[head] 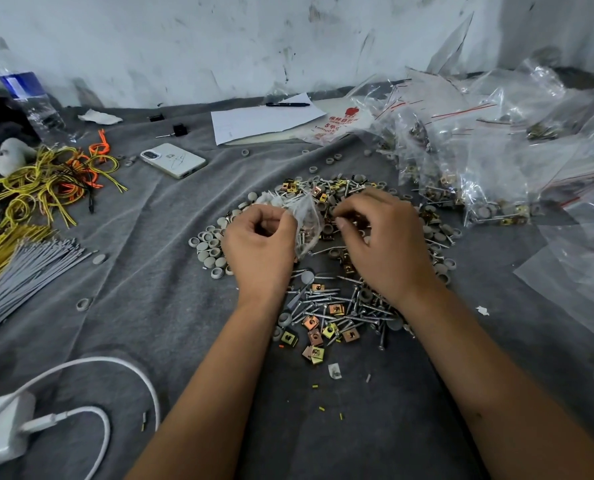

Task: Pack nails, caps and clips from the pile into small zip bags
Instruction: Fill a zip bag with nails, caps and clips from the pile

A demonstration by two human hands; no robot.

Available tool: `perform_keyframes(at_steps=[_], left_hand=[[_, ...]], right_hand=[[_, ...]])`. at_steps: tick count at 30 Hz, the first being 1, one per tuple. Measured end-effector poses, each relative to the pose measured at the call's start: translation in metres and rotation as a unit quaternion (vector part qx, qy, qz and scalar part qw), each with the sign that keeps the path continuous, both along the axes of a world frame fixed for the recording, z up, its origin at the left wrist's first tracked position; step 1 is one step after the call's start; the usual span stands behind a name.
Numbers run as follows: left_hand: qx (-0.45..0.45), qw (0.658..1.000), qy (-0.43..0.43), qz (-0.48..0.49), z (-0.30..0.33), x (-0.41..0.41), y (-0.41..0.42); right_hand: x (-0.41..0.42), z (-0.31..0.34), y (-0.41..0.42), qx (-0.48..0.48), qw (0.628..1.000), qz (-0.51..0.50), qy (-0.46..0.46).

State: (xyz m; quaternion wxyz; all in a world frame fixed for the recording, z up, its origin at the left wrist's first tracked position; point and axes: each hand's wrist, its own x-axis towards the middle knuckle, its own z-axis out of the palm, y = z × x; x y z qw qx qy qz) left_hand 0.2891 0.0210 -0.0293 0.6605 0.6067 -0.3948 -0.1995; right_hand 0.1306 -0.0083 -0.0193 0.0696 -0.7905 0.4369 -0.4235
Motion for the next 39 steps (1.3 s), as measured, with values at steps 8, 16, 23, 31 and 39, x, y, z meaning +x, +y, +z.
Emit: perform_keyframes(at_steps=[8,16,23,31,39], left_hand=[[0.025,0.999,-0.037,-0.014,0.001,-0.002,0.001],[0.035,0.998,-0.032,-0.030,-0.001,-0.001,-0.001],[0.037,0.998,-0.040,-0.035,-0.003,-0.001,-0.002],[0.046,0.997,-0.055,-0.042,-0.002,-0.003,-0.001],[0.035,0.995,-0.067,-0.061,0.000,-0.007,0.001]], right_hand=[[0.001,-0.010,-0.001,0.090,0.976,0.004,0.199],[0.003,-0.006,0.002,0.099,0.970,-0.015,0.223],[0.002,-0.006,0.001,0.084,0.976,-0.038,0.199],[0.001,-0.001,0.002,0.018,1.000,-0.010,-0.005],[0.010,-0.002,0.009,-0.033,0.998,0.052,0.007]])
